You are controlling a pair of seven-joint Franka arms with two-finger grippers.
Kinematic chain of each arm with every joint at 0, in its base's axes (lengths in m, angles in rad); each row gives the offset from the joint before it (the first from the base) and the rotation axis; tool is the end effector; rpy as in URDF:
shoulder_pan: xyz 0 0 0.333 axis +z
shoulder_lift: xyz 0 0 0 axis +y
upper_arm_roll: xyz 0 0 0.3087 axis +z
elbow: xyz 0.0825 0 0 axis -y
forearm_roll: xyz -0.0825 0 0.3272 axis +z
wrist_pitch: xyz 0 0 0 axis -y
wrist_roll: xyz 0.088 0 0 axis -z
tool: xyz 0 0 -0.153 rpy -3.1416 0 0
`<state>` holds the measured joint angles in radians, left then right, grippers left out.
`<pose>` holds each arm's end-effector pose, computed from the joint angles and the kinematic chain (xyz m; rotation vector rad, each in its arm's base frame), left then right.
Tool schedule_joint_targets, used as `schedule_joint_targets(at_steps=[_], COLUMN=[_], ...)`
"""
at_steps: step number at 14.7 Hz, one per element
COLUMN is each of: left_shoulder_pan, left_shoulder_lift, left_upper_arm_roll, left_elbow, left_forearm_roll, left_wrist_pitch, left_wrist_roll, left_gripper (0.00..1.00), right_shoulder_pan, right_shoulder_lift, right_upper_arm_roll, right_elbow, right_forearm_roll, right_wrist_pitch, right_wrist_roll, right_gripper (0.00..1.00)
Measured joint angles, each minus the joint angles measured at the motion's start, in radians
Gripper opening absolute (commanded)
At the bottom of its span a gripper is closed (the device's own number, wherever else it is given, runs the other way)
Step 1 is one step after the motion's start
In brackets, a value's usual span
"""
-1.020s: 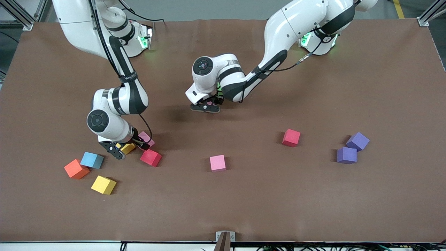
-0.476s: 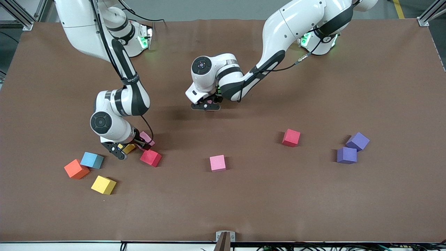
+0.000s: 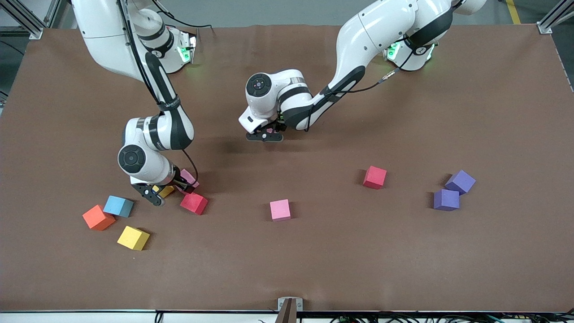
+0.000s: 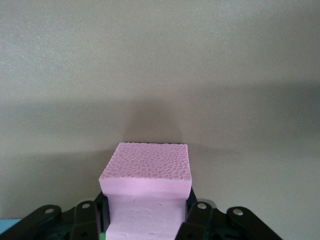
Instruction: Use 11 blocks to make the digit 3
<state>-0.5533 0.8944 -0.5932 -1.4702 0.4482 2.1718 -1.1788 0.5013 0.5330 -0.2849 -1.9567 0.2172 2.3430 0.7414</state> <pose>0.3540 -0.5576 0.1855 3.1230 -0.0929 -0.1508 0.5446 0.1315 0.1933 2.9193 -0.9956 -0.1598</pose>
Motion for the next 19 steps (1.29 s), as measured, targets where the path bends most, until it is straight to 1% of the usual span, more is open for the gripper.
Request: schedule_joint_targets(at_steps=[3,5,14,19], left_shoulder_pan=[-0.003,-0.003,-0.007,-0.007], left_shoulder_lift=[0.002,0.002,0.002,0.002], left_upper_arm_roll=[0.000,0.000,-0.001,-0.001], left_elbow=[-0.002,-0.002,-0.001,-0.001], left_forearm_roll=[0.000,0.000,0.000,0.000], left_wrist_pitch=[-0.004,-0.012,-0.026,-0.027], left_wrist_roll=[0.000,0.000,0.000,0.000], left_gripper=[0.20,0.20,0.20,0.20], right_shoulder_pan=[0.000,0.000,0.000,0.000], right_shoulder_lift=[0.001,0.002,0.002,0.002], right_upper_arm_roll=[0.001,0.001,0.002,0.002], right_elbow=[0.003,0.004,0.009,0.010], right_forearm_roll=[0.000,0.000,0.000,-0.001], right_wrist_pitch=[0.000,0.000,0.000,-0.001], right_wrist_roll=[0.000,0.000,-0.023,-0.033], right_gripper=[0.74,0.70,0.58,0.34])
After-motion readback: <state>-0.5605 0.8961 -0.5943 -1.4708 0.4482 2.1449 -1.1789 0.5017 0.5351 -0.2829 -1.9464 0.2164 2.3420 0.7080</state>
